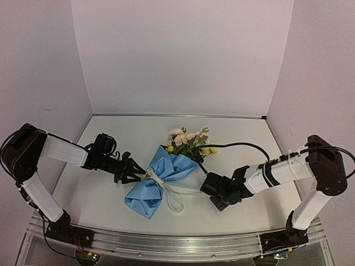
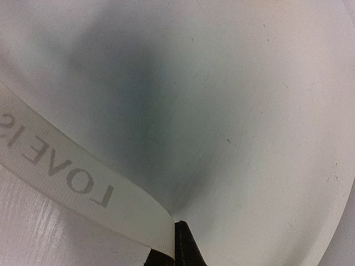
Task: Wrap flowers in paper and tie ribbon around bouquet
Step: Adjust the ribbon on the folded bouquet, then tie the half-tied ribbon around the folded bouquet.
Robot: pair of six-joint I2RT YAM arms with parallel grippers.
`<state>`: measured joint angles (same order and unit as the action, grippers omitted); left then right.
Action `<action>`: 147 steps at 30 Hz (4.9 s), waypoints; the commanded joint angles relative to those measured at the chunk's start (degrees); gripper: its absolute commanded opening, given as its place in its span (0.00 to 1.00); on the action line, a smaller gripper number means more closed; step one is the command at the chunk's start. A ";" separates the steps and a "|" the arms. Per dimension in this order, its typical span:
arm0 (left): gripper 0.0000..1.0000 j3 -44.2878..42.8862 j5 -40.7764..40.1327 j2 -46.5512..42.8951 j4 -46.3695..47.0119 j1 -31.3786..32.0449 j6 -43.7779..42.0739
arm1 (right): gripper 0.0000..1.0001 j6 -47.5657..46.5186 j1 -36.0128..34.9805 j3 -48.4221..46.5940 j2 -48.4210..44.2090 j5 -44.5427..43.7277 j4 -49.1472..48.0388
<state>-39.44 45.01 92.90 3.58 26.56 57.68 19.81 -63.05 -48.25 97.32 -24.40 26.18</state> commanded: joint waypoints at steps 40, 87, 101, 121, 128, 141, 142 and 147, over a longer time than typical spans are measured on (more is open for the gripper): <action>0.45 3.02 -3.92 -5.47 4.73 1.65 -7.82 | 0.00 13.29 6.73 -3.53 1.07 -8.12 12.66; 0.00 0.67 -32.70 -14.87 -7.89 6.75 -16.02 | 0.28 8.99 10.97 -11.59 1.72 3.56 11.30; 0.00 3.27 -31.24 -6.81 1.01 15.85 -8.06 | 0.56 19.49 -1.05 -7.39 -5.25 11.86 0.55; 0.00 -0.69 -38.86 -8.05 -0.33 24.73 -3.49 | 0.57 30.27 -5.43 -2.06 -5.23 8.84 -4.77; 0.00 -1.33 -42.86 -11.24 -3.22 24.65 -5.53 | 0.56 30.27 -5.80 -5.84 -1.47 9.35 -4.82; 0.00 -2.86 -48.36 -14.89 -9.27 19.41 -10.58 | 0.08 30.69 -4.72 -10.47 3.57 7.41 1.90; 0.00 -3.04 -48.28 -14.76 -9.65 18.59 -11.13 | 0.03 30.41 -4.34 -10.72 3.53 7.28 2.87; 0.00 -2.78 -46.74 -14.31 -10.06 15.18 -13.18 | 0.00 28.02 -2.31 -11.47 2.66 5.06 7.45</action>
<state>-40.16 -1.26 79.72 -4.72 43.86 47.68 49.70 -67.09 -57.63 100.29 -15.57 27.71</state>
